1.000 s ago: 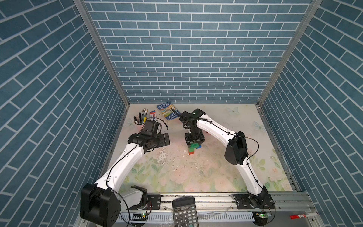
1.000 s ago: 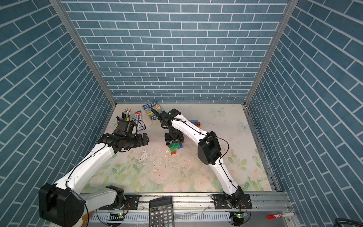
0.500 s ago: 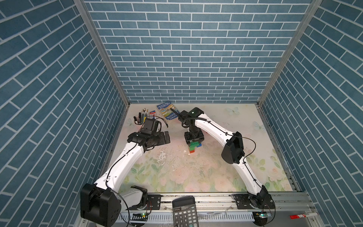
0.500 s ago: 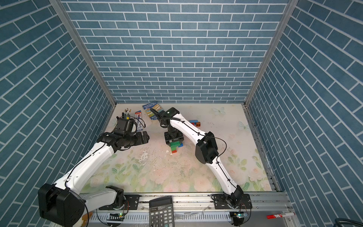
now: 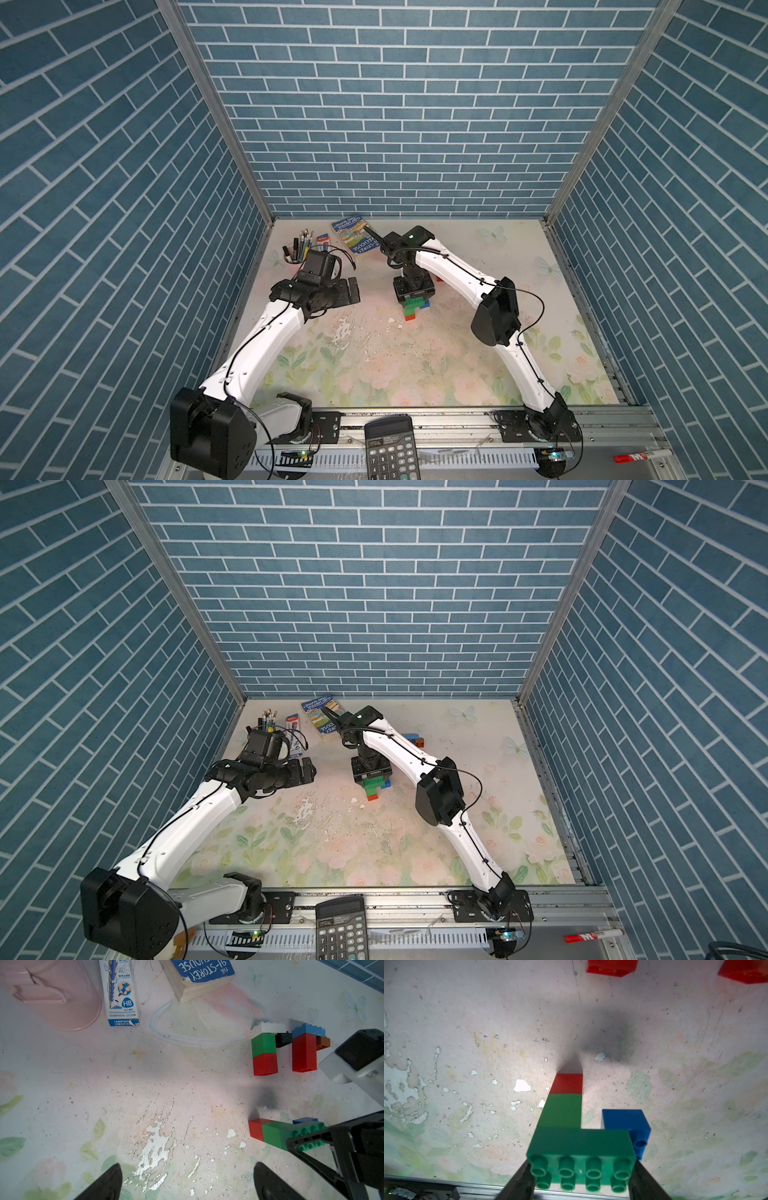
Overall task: Assemble the letter r with lego
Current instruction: Assemble the lego brick with the lego brick.
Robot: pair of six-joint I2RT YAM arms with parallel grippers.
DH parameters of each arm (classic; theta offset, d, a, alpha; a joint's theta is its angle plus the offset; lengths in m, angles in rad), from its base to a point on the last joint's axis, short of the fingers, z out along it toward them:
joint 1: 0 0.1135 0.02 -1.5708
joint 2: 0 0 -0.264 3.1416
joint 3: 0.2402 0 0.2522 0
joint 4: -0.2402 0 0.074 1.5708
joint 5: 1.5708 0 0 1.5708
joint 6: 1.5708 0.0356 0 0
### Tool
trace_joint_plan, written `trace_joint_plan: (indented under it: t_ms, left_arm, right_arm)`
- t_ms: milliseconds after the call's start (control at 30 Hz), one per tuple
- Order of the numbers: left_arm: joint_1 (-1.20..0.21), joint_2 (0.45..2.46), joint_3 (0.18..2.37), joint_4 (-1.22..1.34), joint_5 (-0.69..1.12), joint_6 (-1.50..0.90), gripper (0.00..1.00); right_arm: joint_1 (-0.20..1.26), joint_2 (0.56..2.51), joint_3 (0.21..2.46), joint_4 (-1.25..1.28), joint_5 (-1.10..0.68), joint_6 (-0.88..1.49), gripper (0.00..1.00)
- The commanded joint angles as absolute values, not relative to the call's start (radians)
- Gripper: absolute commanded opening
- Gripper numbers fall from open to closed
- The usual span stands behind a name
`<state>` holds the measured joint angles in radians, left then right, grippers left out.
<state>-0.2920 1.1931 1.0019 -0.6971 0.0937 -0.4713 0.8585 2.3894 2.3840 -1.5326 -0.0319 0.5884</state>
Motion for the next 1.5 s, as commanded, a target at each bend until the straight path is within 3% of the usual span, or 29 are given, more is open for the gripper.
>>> trace_joint_plan:
  t_ms: [0,800,1467]
  left_arm:
    - [-0.284,1.178,1.02,-0.707,0.103,-0.472,1.0]
    - [-0.284,1.193,1.012,-0.693,0.114,-0.486,1.0]
    - [-0.283,1.219,1.046,-0.691,0.1,-0.479,1.0]
  right_arm:
    - [0.849,2.398,2.332,-1.52,-0.017,0.626,0.49]
    - [0.832,2.325,2.243,-1.438,-0.052,0.623,0.67]
    - [0.815,2.238,2.175,-1.384,-0.065,0.629,0.74]
